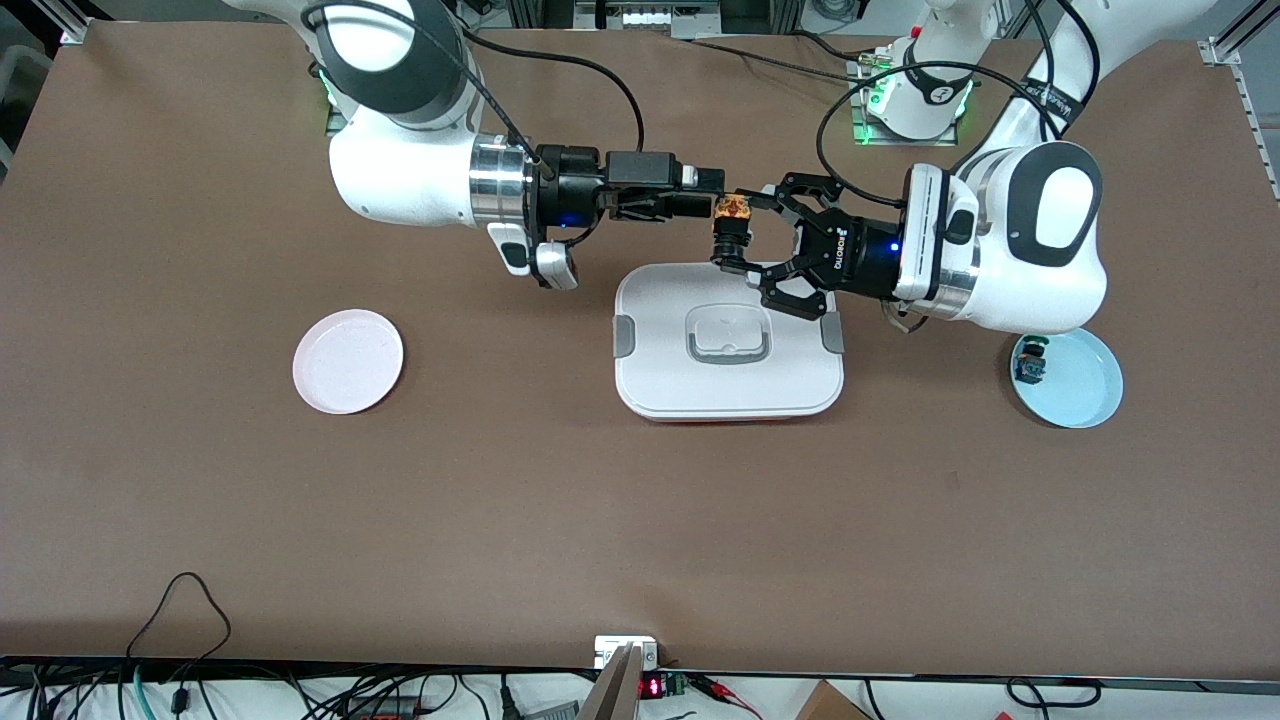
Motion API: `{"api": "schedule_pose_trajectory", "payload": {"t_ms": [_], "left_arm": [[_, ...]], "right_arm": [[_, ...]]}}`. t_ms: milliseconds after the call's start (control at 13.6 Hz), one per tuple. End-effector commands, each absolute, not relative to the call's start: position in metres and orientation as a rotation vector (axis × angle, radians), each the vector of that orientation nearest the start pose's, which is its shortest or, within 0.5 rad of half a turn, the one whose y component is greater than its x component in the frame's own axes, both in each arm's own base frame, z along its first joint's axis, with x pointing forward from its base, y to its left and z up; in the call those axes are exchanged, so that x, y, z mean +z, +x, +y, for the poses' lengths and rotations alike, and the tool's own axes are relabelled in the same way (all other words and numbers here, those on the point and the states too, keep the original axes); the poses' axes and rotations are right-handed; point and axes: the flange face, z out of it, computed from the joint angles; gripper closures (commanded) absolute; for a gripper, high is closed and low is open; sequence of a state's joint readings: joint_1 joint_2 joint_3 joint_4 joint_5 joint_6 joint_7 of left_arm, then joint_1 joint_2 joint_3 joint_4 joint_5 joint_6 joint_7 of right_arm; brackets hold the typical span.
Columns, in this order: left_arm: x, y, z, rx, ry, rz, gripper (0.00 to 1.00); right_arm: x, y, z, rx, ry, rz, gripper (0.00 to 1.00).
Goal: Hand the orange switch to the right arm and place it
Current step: 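Grasp the orange switch with the right gripper beside the left gripper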
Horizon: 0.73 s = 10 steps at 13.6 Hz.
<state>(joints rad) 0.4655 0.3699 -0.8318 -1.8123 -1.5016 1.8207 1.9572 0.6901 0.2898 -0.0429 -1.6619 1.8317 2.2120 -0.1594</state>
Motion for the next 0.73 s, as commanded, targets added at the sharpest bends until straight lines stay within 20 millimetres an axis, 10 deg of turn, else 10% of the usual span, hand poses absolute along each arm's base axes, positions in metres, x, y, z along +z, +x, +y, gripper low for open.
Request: {"api": "schedule_pose_trajectory", "payload": {"t_ms": [0,660], "left_arm": [[0.473,0.577,-0.250,1.050,1.113,-1.109,1.00],[0.474,0.578,-0.249,1.053,1.113,-1.107,1.00]], "right_arm": [[0.495,0.526,0.443,0.162,-1.576,0.253,0.00],[0.491,0.544,0.451,0.105,-1.586,0.289,0.00]]}}
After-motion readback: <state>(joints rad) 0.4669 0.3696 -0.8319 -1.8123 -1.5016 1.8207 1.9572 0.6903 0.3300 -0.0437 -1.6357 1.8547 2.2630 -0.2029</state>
